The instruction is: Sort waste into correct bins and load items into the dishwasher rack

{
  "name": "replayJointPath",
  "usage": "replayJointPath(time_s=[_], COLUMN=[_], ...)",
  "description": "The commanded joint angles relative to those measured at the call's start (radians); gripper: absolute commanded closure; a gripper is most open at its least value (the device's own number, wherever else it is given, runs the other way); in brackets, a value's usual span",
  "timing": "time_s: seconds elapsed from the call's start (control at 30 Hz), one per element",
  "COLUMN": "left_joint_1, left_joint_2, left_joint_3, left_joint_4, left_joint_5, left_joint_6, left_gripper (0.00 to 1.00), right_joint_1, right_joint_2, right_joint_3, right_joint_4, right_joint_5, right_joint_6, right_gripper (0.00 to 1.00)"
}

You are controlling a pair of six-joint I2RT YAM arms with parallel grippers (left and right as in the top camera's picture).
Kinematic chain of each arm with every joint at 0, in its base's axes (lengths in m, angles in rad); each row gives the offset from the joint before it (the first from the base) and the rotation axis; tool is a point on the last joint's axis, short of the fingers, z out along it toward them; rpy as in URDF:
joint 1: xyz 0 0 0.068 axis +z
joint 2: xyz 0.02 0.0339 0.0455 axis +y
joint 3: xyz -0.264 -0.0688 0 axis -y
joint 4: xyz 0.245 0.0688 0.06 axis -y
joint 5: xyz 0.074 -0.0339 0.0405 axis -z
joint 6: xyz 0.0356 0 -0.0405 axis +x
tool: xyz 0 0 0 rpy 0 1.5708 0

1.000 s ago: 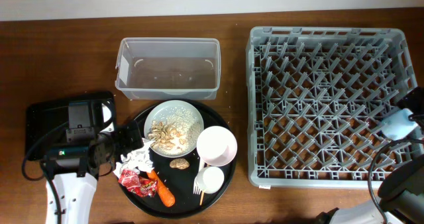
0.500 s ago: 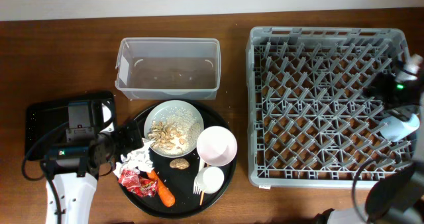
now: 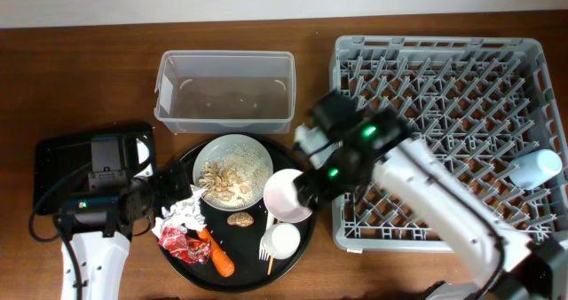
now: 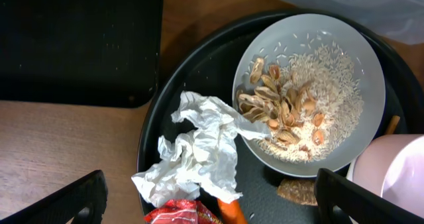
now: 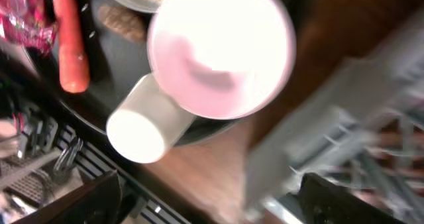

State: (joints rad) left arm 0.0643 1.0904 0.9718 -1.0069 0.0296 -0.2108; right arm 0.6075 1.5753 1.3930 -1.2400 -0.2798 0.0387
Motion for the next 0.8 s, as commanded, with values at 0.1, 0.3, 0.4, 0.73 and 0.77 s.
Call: replayJointPath(time_s=[0.1,0.3,0.4,0.73,0.77], left_joint_1=[0.004,0.004,0.004,0.004,0.004], left_joint_2=[-0.002,-0.002,-0.002,-0.002,-0.002], left_joint_3=[0.021,0.021,0.021,0.021,0.021], left_joint_4=[0.000,-0.001,-0.001,-0.001,-0.001], left_joint_5=[-0.003,-0.003,-0.003,-0.003,-0.003], left_joint_6=[-0.013,-0.013,-0.013,-0.013,-0.013], left_gripper=[0.01,0.01,0.01,0.00,0.01], right_joint_1=[0.262,0.335,0.335,0.349,0.362], right_joint_2=[-0.008,0.003,0.029,0.051,0.052], right_joint_3=[-0.157,-0.235,-0.265,-0.295,-0.295], right_joint_4=[0.202,0.283,0.345,0.363,0.368], right_joint_5=[0.025,0.180,0.131,0.100,0.100], right_joint_6=[0.142,0.237,0.237,0.256,0.259], right_gripper=[0.10,0.08,0.08,0.12,0.12])
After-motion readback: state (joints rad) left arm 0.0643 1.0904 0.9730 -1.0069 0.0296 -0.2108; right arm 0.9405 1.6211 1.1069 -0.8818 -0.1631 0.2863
